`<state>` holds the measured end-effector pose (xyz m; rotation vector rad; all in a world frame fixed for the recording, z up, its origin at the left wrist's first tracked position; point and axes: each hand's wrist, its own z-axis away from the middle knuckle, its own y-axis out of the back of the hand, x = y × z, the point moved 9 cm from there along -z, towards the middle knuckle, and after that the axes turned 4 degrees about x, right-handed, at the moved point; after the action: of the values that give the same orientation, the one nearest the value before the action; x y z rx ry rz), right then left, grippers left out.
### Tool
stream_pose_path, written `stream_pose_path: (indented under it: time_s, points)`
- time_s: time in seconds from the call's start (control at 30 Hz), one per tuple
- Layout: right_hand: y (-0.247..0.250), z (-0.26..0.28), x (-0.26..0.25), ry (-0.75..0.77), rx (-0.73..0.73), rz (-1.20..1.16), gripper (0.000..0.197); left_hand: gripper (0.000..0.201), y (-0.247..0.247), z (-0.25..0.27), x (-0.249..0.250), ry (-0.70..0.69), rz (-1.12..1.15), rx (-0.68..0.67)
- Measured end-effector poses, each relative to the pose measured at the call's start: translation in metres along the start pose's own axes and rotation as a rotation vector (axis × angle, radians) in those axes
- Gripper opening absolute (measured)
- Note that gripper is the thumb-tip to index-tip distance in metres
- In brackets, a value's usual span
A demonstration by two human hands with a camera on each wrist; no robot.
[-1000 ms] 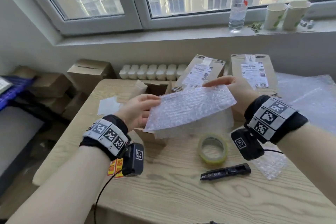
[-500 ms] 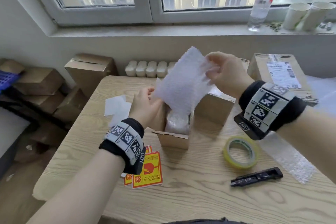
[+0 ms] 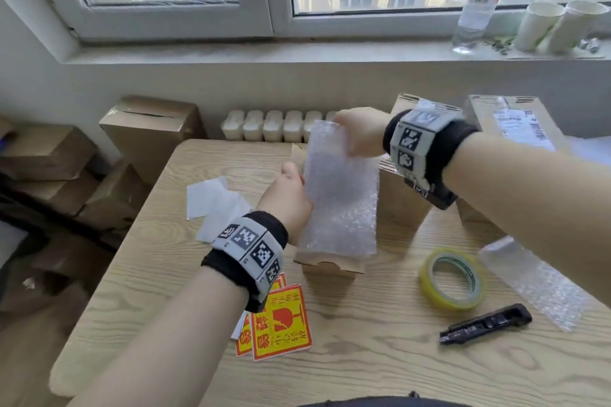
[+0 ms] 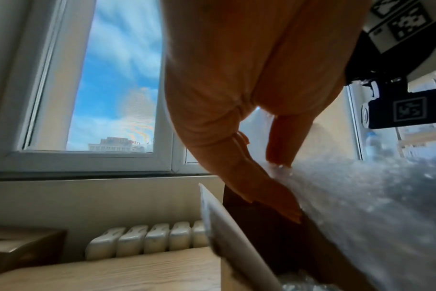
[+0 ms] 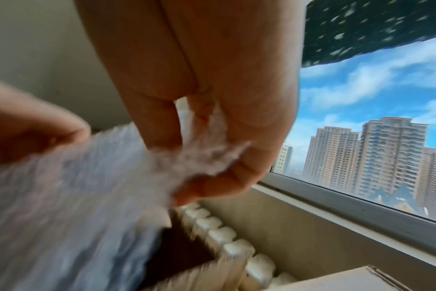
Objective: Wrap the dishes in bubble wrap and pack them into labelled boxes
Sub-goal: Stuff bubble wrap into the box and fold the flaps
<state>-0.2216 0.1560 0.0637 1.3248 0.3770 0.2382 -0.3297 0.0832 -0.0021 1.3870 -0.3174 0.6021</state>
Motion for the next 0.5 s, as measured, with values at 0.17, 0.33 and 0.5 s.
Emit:
stream_pose_path:
  time_s: [0.17,0.33,0.5]
  points:
    - [-0.002,0.005,0.0,0.013,0.293,-0.002,0.057,0.028,-0.015,-0.008,0.004,-0.055,-0.184,-0.077]
    - [-0.043,0.028,-0.014,0.163,0.026,0.097,0.03,0.024,-0.036,-0.012,0.009,-0.128,-0.325,-0.214]
    - [-0.112,0.039,-0.014,0.187,-0.291,0.331,0.042,0.034,-0.054,-0.015,0.017,-0.158,-0.721,-0.333]
